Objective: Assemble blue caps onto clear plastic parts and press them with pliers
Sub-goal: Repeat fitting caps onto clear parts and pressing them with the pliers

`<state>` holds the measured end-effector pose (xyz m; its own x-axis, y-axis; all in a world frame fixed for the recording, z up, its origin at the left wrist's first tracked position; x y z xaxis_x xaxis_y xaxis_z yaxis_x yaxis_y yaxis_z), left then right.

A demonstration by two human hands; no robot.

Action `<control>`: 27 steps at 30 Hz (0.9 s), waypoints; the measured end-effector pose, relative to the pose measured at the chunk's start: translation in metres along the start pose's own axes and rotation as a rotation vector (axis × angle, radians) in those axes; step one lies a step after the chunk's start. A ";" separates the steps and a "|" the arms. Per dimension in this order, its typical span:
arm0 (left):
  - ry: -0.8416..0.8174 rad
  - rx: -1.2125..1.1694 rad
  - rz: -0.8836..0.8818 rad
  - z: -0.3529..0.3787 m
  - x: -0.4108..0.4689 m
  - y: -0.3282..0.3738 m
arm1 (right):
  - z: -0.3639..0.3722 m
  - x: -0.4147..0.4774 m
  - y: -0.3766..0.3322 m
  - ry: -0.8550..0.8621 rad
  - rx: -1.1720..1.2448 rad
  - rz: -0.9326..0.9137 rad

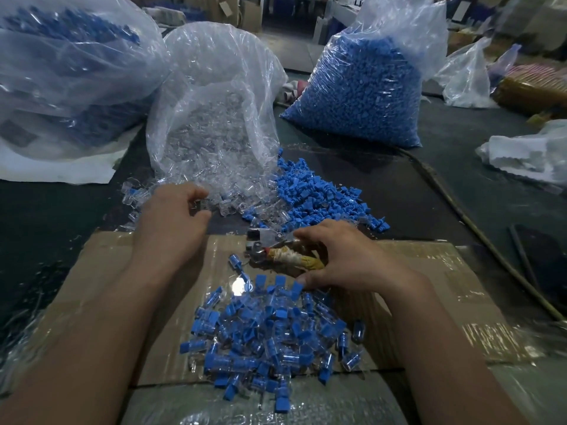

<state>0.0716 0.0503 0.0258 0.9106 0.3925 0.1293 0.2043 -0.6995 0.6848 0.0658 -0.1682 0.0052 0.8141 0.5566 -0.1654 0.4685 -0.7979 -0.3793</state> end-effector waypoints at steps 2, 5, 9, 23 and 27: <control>-0.069 0.126 0.000 0.013 0.003 -0.005 | 0.001 -0.001 0.002 -0.007 0.043 0.004; -0.138 0.259 0.011 0.025 0.005 -0.008 | 0.000 -0.001 0.004 0.020 0.111 0.016; -0.117 0.287 0.080 0.023 0.000 -0.001 | -0.002 0.001 0.004 0.034 0.116 0.018; -0.272 0.199 0.255 0.046 -0.014 0.016 | -0.005 -0.002 0.003 0.051 0.119 0.019; -0.266 0.210 0.285 0.047 -0.014 0.018 | -0.004 -0.001 0.003 0.053 0.121 0.019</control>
<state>0.0794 0.0039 0.0025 0.9963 0.0183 0.0840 -0.0248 -0.8744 0.4845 0.0676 -0.1722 0.0085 0.8412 0.5258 -0.1264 0.4104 -0.7728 -0.4841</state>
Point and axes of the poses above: each hand's wrist, its own x-axis towards the middle knuckle, its own z-axis out of the palm, y = z × x, the point moved 9 cm from there along x, towards the middle knuckle, and after that the axes turned 9 degrees about -z, right-handed, at the moved point
